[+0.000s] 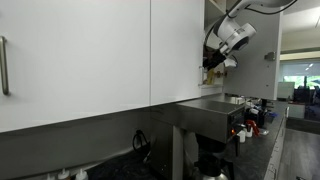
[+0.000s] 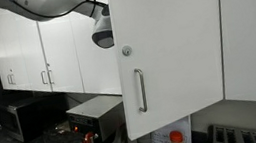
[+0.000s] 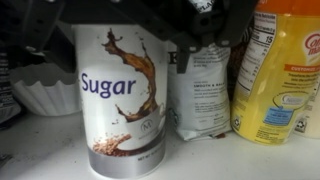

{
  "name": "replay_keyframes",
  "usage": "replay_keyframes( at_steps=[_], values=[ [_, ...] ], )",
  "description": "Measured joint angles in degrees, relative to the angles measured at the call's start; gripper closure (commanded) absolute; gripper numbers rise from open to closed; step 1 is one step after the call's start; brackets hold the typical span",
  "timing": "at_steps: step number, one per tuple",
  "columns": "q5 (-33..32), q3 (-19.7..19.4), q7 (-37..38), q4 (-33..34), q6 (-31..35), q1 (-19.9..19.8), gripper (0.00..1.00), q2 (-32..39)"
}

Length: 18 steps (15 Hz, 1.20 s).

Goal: Open the cabinet, retrieve the sugar, and then close the cabinet door

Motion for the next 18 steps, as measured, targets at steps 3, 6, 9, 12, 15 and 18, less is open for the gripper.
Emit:
replay_keyframes(
  at_steps=[3, 6, 9, 12, 15, 18],
  values=[
    [0.1, 0.0, -0.3, 0.7, -0.4, 0.0, 0.28, 0.6],
    [0.1, 0.0, -0.8, 1.1, -0.6, 0.0, 0.47, 1.0],
    [0.2, 0.0, -1.3, 1.3, -0.7, -0.1, 0.61, 1.0],
    [0.1, 0.0, -1.3, 1.4, -0.7, -0.1, 0.67, 0.9],
    [-0.2, 0.0, -1.3, 1.3, -0.5, -0.1, 0.70, 0.8],
    [-1.8, 0.0, -1.3, 0.5, 0.8, -0.1, 0.70, 0.2]
  ],
)
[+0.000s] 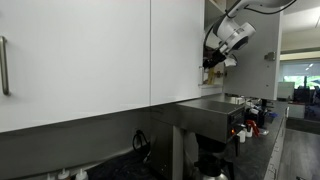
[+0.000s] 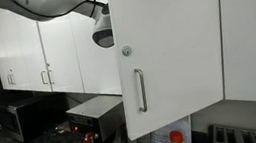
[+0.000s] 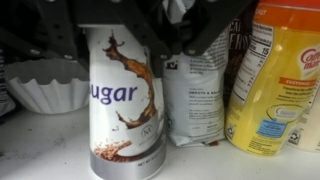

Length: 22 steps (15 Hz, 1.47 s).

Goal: Open the cabinet, retrieve the sugar, and then close the cabinet door

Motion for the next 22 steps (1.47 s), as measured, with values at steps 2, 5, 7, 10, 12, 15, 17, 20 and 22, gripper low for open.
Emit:
replay_keyframes(
  at_steps=[2, 5, 7, 10, 12, 15, 17, 20, 22],
  values=[
    [-2.0, 0.0, 0.2, -1.5, 2.1, 0.2, 0.70, -1.3],
    [-5.5, 0.0, 1.2, -4.8, 5.7, 0.5, 0.70, -4.0],
    [-8.2, 0.0, 2.4, -7.5, 8.3, 0.7, 0.70, -6.2],
    [-12.6, 0.1, 5.1, -12.0, 12.4, 0.9, 0.70, -9.9],
    [-16.5, 0.3, 8.1, -15.5, 14.8, 0.9, 0.70, -12.4],
    [-23.7, 1.0, 14.2, -21.4, 18.7, 0.1, 0.70, -15.9],
    [-28.1, 2.6, 18.3, -25.2, 21.1, -1.5, 0.70, -18.0],
    [-33.5, 6.5, 23.6, -30.0, 23.3, -5.7, 0.70, -20.8],
    [-36.4, 10.3, 27.3, -32.5, 23.8, -9.6, 0.70, -22.7]
  ],
)
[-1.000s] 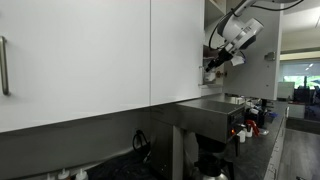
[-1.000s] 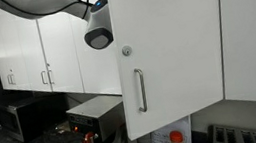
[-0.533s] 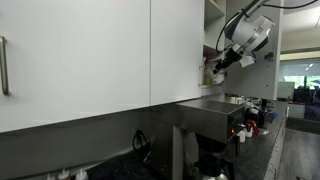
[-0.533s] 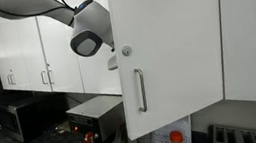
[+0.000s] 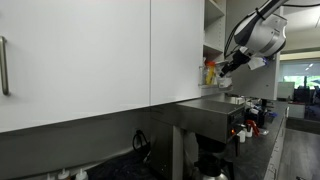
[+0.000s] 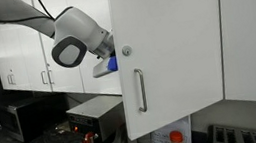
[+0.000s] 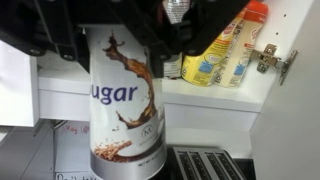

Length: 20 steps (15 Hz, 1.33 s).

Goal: Open the cabinet, retrieve the sugar, and then close the cabinet door

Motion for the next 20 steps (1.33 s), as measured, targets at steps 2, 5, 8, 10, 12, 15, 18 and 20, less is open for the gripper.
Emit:
replay_keyframes(
  at_steps=[2, 5, 8, 10, 12, 15, 18, 20],
  values=[
    [-2.6, 4.5, 3.4, -2.3, 0.0, -4.5, 0.70, -2.0],
    [-13.7, 8.0, 14.3, -6.1, 0.0, -8.4, 0.70, -6.1],
    [-23.2, 10.8, 23.8, -9.3, -0.4, -10.6, 0.70, -11.1],
    [-27.6, 12.5, 28.8, -10.9, -1.4, -11.1, 0.70, -14.3],
    [-30.2, 13.9, 32.2, -11.9, -2.9, -11.1, 0.70, -17.1],
    [-31.8, 15.7, 35.9, -12.9, -6.2, -11.0, 0.70, -20.4],
    [-31.9, 16.6, 38.1, -13.5, -9.1, -10.6, 0.70, -22.7],
    [-31.8, 16.6, 39.6, -13.8, -10.3, -9.5, 0.70, -23.7]
  ],
)
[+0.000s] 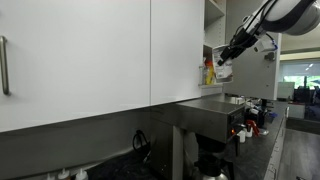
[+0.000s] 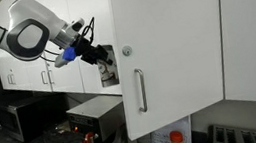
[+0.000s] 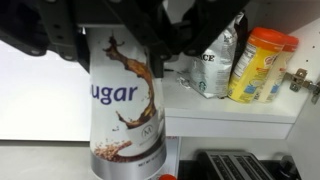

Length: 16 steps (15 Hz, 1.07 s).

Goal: Open the cabinet, retrieve the sugar, and then close the cabinet door

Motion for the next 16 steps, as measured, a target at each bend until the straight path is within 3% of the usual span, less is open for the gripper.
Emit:
replay_keyframes(
  at_steps=[16],
  values=[
    [3.9, -8.3, -0.4, -2.2, 0.4, 17.3, 0.70, 2.0]
  ],
)
